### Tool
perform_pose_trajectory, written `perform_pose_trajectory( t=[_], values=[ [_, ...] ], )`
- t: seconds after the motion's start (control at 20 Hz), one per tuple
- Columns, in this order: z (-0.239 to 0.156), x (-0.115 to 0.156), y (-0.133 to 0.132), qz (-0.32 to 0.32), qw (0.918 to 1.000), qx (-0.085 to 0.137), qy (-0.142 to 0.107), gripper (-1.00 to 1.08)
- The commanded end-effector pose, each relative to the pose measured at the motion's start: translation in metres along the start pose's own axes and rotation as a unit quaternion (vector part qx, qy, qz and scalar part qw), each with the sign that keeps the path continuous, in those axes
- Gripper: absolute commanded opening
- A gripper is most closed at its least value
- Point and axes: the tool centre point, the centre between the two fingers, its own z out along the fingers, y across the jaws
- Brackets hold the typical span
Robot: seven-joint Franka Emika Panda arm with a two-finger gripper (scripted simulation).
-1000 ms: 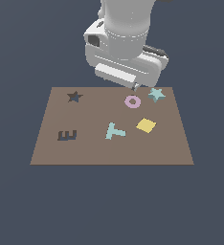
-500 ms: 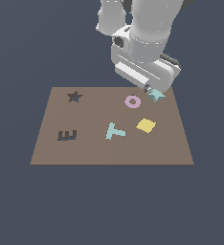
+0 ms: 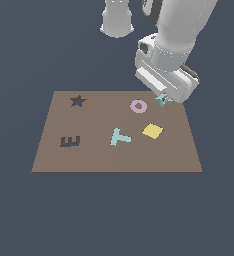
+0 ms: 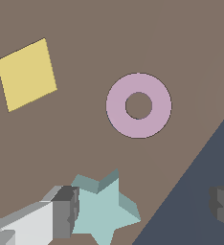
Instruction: Insert a designated object into the corresponding slot on a board.
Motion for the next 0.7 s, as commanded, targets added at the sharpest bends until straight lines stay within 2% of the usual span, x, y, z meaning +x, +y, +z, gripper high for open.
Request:
perform_pose_trajectory(
  t=[0.0,0.65],
  values=[
    [0.004,-0.007,-0.006,0.022,0.9998,0.001,0.001,1.0],
    [0.016,-0.025,-0.025,0.078,0.9969,0.005,0.002,1.0]
  ],
)
